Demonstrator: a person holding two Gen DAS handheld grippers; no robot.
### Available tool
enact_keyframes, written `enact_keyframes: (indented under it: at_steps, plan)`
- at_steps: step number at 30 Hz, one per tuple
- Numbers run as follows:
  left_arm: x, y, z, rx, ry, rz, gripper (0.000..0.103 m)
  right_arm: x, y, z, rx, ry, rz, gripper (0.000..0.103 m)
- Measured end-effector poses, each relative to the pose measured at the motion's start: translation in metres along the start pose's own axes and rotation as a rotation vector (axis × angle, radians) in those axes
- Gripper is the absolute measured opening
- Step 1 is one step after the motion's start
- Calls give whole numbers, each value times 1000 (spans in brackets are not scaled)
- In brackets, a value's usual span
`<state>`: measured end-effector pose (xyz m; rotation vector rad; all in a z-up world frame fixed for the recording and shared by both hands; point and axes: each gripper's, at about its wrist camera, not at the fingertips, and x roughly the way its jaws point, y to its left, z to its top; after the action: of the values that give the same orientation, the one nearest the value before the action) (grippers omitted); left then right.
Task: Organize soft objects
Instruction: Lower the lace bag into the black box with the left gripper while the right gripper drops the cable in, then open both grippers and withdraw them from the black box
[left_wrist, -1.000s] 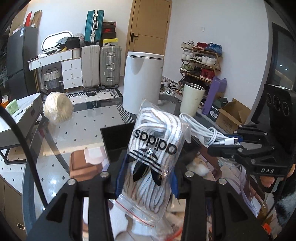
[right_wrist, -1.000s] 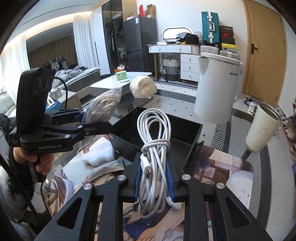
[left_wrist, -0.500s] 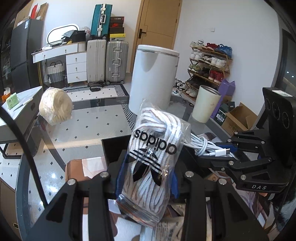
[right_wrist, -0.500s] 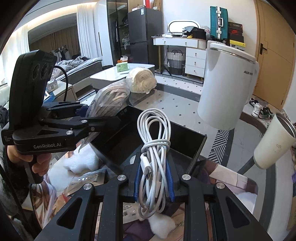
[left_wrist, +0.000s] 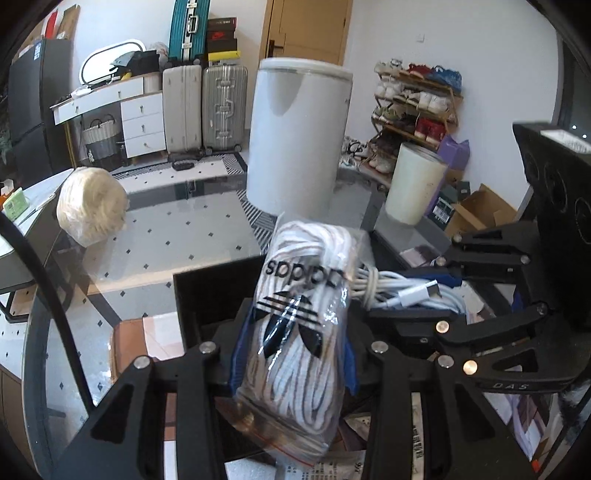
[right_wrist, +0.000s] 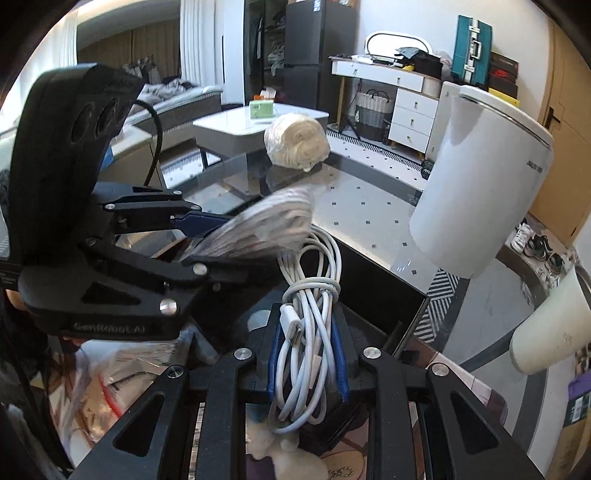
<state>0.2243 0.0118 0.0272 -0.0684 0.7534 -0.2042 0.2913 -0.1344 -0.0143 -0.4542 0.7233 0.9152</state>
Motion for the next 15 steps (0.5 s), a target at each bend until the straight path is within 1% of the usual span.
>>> enact_keyframes:
  at_steps: [1, 2, 3, 5, 7, 8, 9, 12, 13, 14, 15]
  plan:
    - [3, 0, -2, 3, 13, 3, 41, 5, 0, 0, -10, 13, -6, 23]
    - [5, 0, -3, 5, 19, 9, 45, 8, -1, 1, -13, 21, -8, 25]
    - [4, 0, -4, 4, 16, 7, 53, 11, -2, 1, -15, 33, -7, 28]
    - [-1, -1, -6, -2, 1, 0, 64, 11, -4, 0, -15, 24, -18, 43]
    - [-10, -1, -8, -13, -18, -11, 68, 4, -6, -3, 1, 0, -20, 45]
    - [-13, 0, -9, -19, -16, -9, 78, -1, -8, -5, 10, -13, -24, 45]
    - [-17, 0, -11, -27, -20, -5, 87, -6, -8, -7, 19, -26, -34, 46]
    - [-32, -1, -18, -37, -49, -22, 92, -23, -8, -16, 60, -62, -67, 56]
    - [-37, -2, -21, -39, -53, -14, 92, -31, -8, -21, 82, -84, -76, 67]
    - [-41, -2, -25, -39, -61, -9, 94, -37, -7, -24, 99, -100, -82, 81]
    - [-46, -3, -29, -41, -70, -1, 100, -45, -6, -29, 128, -127, -93, 86]
